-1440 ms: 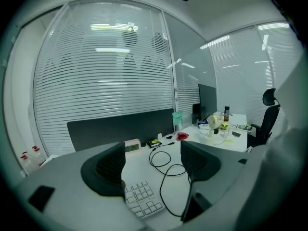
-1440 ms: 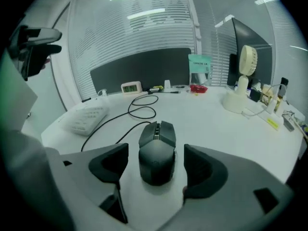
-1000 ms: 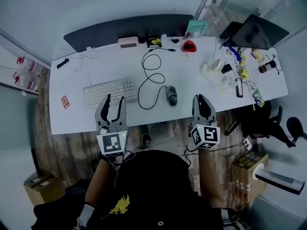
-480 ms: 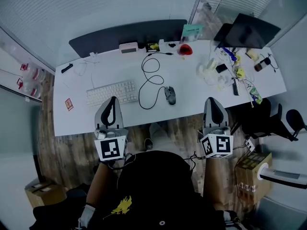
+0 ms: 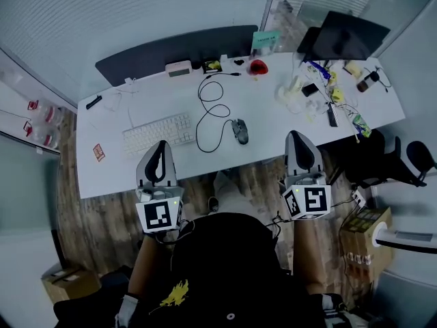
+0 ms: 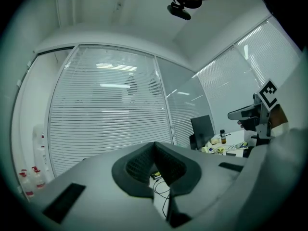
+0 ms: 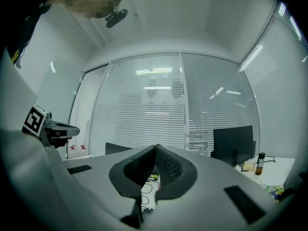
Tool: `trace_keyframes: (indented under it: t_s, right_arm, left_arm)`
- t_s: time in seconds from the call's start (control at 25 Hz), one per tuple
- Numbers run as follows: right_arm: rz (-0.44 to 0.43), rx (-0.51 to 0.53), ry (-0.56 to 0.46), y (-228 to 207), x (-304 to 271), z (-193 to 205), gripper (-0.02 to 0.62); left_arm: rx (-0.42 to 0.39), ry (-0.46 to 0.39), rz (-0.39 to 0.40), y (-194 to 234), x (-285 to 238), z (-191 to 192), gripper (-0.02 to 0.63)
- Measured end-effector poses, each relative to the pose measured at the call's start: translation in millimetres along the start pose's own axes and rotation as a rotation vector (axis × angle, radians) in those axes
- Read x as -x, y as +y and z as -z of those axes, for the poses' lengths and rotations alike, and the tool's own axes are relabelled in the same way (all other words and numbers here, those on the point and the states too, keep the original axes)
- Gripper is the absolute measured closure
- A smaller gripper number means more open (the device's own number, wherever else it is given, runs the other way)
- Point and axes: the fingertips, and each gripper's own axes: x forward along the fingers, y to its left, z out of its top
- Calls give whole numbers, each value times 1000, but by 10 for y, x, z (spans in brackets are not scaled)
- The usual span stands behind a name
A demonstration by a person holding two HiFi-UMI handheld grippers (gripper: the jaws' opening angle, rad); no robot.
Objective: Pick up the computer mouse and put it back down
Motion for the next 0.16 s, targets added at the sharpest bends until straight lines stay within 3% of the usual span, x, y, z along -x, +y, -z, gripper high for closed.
trace_keyframes:
  t_s: [0.16]
  right_arm:
    - [-20, 17, 9, 56, 11, 20, 581]
  left_arm:
    - [12, 10, -15, 28, 122, 86, 592]
